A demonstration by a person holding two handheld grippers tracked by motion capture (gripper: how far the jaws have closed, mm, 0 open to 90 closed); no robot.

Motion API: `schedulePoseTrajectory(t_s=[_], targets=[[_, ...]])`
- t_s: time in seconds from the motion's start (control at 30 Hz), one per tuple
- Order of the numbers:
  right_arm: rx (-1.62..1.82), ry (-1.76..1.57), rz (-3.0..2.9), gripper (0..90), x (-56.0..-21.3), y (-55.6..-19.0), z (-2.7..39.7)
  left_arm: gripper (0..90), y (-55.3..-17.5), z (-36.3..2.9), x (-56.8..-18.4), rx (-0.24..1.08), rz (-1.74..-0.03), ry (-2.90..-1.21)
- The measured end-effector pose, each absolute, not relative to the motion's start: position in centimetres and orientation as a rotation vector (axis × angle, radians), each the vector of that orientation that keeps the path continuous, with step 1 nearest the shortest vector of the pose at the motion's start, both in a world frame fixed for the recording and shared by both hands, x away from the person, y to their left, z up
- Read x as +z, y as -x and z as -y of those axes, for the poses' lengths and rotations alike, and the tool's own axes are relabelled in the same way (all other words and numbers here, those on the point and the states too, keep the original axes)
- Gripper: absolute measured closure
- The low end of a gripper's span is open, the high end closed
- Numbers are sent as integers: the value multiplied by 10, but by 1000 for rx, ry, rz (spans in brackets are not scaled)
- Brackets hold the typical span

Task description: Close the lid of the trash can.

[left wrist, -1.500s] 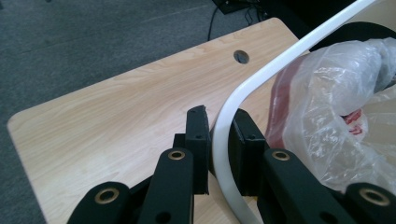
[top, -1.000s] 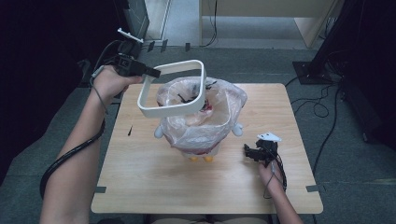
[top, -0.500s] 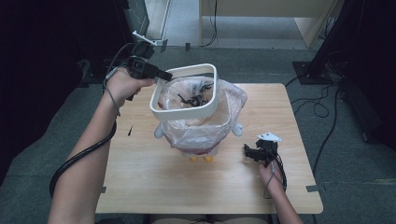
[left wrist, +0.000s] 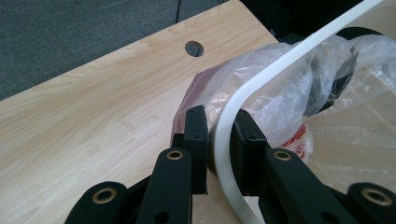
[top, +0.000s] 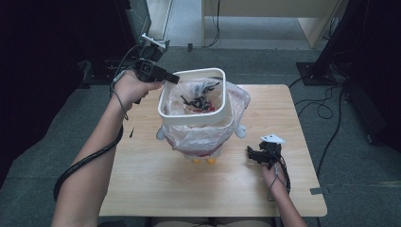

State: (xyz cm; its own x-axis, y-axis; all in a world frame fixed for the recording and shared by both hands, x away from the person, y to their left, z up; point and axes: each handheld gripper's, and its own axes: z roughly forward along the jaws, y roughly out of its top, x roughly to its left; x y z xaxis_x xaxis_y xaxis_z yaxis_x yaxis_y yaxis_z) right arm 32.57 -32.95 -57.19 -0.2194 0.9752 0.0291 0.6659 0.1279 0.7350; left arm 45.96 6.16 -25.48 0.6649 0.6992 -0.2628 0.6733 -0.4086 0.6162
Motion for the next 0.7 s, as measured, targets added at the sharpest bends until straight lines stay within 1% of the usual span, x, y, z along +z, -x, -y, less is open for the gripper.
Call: schedulePoseTrajectory(t_s=[0.17, 0.33, 0.53, 0.7], targets=[[880, -1578, -1947, 149, -572, -326, 329, 776, -457, -55, -255, 55, -1044, -2175], [881, -1577, -1947, 149, -572, -326, 329, 746, -459, -54, -257, 32, -1089, -2162], [880, -1578, -1947, 149, -572, -326, 329, 747, -456, -55, -255, 33, -1095, -2170], [880, -1578, -1947, 149, -572, -326, 329, 757, -454, -55, -254, 29, -1174, -2167]])
